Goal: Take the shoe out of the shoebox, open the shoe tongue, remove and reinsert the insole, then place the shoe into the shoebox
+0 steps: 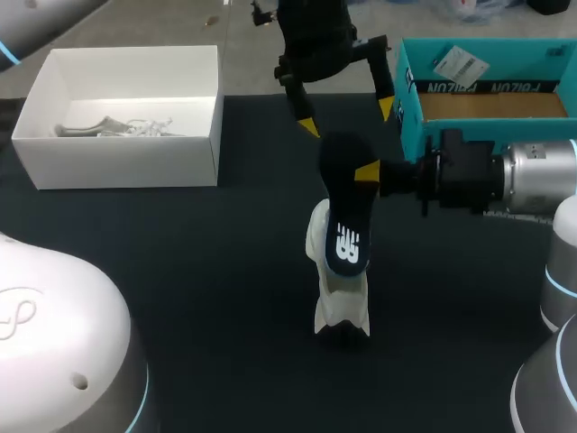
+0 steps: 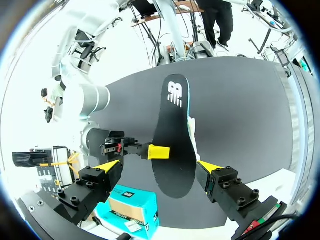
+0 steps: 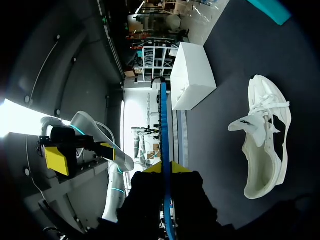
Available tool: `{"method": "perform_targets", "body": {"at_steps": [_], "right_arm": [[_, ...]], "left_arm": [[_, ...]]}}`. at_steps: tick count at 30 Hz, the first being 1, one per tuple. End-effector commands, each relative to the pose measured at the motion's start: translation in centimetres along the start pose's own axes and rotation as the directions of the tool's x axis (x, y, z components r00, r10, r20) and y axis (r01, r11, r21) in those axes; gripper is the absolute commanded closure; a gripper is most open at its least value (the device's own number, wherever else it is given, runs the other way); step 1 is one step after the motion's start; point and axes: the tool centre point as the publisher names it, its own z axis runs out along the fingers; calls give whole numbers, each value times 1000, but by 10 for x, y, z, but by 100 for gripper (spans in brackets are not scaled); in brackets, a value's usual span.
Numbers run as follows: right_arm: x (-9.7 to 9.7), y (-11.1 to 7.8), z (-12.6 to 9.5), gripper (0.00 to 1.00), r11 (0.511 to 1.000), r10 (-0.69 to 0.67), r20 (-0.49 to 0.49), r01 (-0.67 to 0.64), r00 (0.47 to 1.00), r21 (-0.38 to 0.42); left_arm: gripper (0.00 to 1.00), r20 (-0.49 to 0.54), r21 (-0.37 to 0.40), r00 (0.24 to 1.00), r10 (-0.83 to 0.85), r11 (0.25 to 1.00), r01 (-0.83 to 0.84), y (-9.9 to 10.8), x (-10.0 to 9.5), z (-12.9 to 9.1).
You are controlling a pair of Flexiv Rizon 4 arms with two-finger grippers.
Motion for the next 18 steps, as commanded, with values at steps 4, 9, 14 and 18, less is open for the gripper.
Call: {"method": "perform_targets", "body": {"at_steps": [4, 9, 14, 18], "right_arm": [[11, -1, -18, 100, 1000, 2, -6, -2, 1000, -4], [14, 2, -23, 100, 1000, 13, -30, -13, 999, -9], [17, 3, -28, 100, 999, 34, -66, -35, 997, -5], [22, 1, -31, 100, 999, 41, -97, -42, 994, 1]], "left_arm": [[0, 491, -103, 868, 67, 994, -18, -11, 53, 2], [0, 644, -205, 751, 146, 979, -14, -16, 58, -9], [0, 743, -281, 632, 219, 960, -2, -13, 59, -17], [0, 777, -288, 583, 237, 958, -5, -13, 60, -14]]}}
